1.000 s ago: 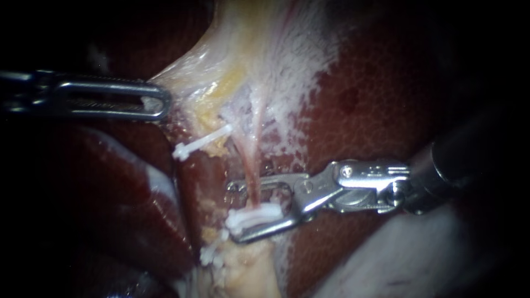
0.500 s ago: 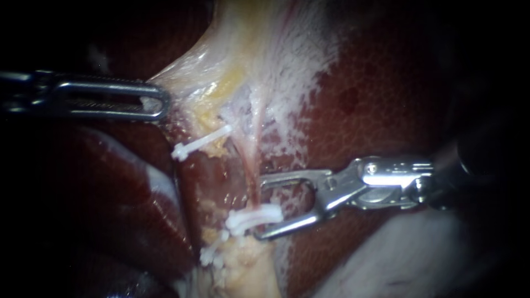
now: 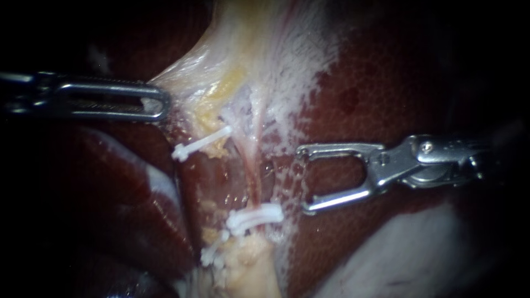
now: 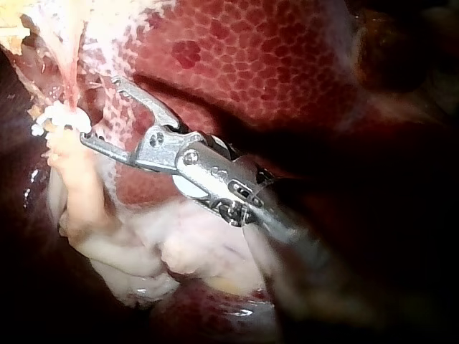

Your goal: Going back second clip right tube

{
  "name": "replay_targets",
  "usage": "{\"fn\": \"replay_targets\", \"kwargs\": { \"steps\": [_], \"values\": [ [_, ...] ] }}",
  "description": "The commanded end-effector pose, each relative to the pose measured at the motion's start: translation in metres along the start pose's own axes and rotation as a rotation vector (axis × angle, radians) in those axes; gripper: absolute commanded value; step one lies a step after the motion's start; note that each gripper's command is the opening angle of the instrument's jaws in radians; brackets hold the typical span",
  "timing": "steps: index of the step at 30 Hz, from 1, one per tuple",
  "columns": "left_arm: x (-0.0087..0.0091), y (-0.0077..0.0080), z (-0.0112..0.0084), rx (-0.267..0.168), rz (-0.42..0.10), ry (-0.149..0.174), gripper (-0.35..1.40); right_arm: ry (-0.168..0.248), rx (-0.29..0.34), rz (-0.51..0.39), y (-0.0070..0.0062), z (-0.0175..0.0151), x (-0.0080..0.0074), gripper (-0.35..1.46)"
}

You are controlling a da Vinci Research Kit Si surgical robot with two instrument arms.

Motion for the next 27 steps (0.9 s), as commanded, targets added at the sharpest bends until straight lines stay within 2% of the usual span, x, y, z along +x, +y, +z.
{"fn": "replay_targets", "kwargs": {
  "steps": [1, 8, 13, 21, 27],
  "values": [
    [0.0000, 0.0000, 0.0000, 0.000, 0.000, 0.000, -0.35, 0.000, -0.008, 0.002, -0.0001, -0.0002, 0.0001, 0.60],
    [0.0002, 0.0005, 0.0004, -0.001, -0.003, 0.003, -0.35, 0.000, -0.008, 0.003, -0.0006, -0.0005, 0.0003, 0.60],
    [0.0010, 0.0015, 0.0016, -0.004, -0.009, 0.009, -0.35, 0.000, -0.004, 0.003, -0.0009, -0.0007, 0.0004, 0.60],
    [0.0033, 0.0030, 0.0057, 0.003, -0.010, 0.047, -0.35, 0.000, -0.001, 0.002, -0.0011, -0.0012, 0.0002, 0.60],
    [0.0043, 0.0028, 0.0083, 0.016, -0.003, 0.066, -0.35, 0.000, -0.001, 0.002, -0.0013, -0.0012, 0.0003, 0.60]
  ]
}}
